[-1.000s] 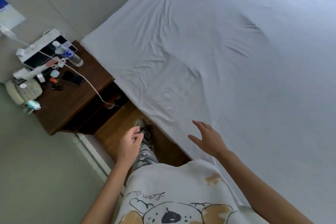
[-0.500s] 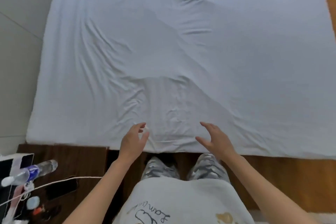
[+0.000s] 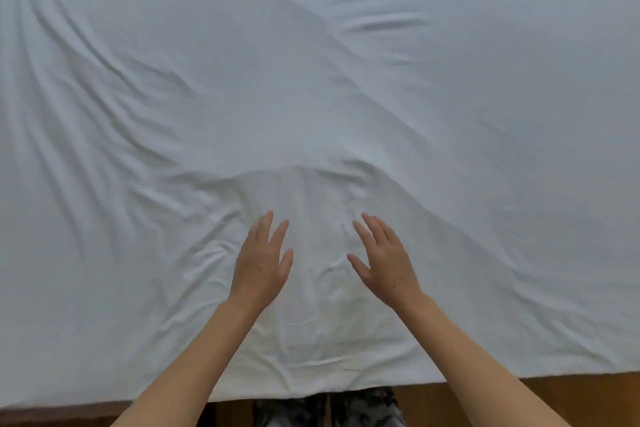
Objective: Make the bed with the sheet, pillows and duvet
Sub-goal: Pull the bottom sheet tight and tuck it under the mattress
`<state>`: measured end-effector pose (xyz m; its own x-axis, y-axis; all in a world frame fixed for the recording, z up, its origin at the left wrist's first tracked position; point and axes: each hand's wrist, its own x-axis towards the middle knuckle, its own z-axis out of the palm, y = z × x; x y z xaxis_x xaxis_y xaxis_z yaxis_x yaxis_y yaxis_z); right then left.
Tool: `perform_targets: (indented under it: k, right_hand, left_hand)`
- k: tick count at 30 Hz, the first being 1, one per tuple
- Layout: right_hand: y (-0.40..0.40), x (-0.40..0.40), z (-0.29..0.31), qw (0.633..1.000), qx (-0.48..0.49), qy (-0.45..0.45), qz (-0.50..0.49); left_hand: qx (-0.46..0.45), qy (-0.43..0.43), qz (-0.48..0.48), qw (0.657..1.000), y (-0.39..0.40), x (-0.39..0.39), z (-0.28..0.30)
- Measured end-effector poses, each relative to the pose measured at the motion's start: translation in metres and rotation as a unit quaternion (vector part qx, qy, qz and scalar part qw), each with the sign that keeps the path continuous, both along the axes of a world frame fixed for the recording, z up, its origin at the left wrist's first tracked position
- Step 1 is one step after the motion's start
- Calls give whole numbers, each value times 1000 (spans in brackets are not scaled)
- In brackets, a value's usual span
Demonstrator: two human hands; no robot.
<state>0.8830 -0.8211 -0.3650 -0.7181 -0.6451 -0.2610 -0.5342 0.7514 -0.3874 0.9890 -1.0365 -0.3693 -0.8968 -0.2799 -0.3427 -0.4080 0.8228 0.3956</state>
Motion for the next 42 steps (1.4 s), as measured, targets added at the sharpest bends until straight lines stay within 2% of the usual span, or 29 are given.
perform_targets:
  k: [6,11,16,22,29,34,38,42]
  right_hand:
    - [-45,-55,-74,991,-2,107,82]
    - [-75,-100,-110,988,71,68,115]
    - [-89,-89,-128,992,69,84,63]
    - [-58,-12,-142,987,1,94,129]
    - [-4,82,-140,974,-11,80,210]
    - [45,139,-131,953,0,56,298]
    - [49,138,-121,965,-58,60,250]
    - [30,108,-117,981,-63,66,169]
  left_hand:
    - [-120,50,-94,987,-39,-60,-83]
    - [-156,23,-90,983,-67,-92,-120]
    - [-170,46,-63,982,-69,-101,-132]
    - [-142,58,-90,984,-25,-37,-137]
    - [-124,39,-142,981,40,73,-137]
    - [-108,55,-199,973,55,128,-130]
    - [-108,150,-165,969,49,126,-122]
    - [-106,169,-123,972,47,112,-119]
